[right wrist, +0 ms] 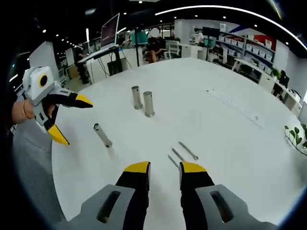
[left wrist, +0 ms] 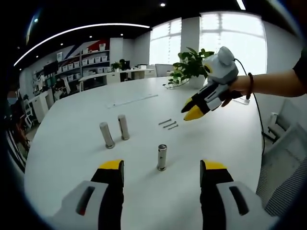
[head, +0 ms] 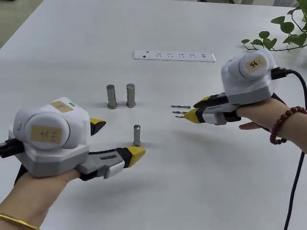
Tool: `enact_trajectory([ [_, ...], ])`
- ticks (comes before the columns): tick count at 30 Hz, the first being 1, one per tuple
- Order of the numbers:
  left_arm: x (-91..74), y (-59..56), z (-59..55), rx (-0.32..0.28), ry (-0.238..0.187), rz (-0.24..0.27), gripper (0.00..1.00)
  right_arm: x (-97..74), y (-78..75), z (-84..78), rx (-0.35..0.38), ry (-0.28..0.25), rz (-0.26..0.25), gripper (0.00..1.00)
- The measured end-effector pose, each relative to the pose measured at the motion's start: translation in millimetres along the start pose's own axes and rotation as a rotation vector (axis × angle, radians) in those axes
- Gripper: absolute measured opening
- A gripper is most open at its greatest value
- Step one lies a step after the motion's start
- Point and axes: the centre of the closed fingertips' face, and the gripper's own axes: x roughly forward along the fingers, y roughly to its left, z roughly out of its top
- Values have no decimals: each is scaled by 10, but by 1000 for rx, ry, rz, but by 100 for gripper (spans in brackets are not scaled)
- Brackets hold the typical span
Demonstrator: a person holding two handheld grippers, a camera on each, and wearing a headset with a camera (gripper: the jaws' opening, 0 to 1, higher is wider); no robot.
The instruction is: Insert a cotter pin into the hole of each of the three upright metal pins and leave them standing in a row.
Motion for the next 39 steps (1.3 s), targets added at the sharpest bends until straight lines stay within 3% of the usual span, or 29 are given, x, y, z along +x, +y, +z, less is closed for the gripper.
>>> enact_trajectory([
  [3, -9, 2, -27, 0, 11, 2, 64, 57, -24, -32, -38, 38, 16, 15],
  [5, -14, 2, -33, -14, 10, 3, 65, 139, -137, -38, -47, 54, 25, 15],
  [9, -28, 28, -31, -11, 6, 9, 66, 200, -129, -112, -83, 113, 50, 14],
  [20, -46, 90, -50, 45, 7, 19, 64, 377, -126, -238, -159, 197, 87, 8],
  [31, -39, 123, -136, 53, 37, 24, 60, 387, -144, -255, -174, 216, 105, 3],
  [39, -43, 139, -158, 43, 43, 25, 59, 383, -115, -250, -270, 244, 107, 0],
])
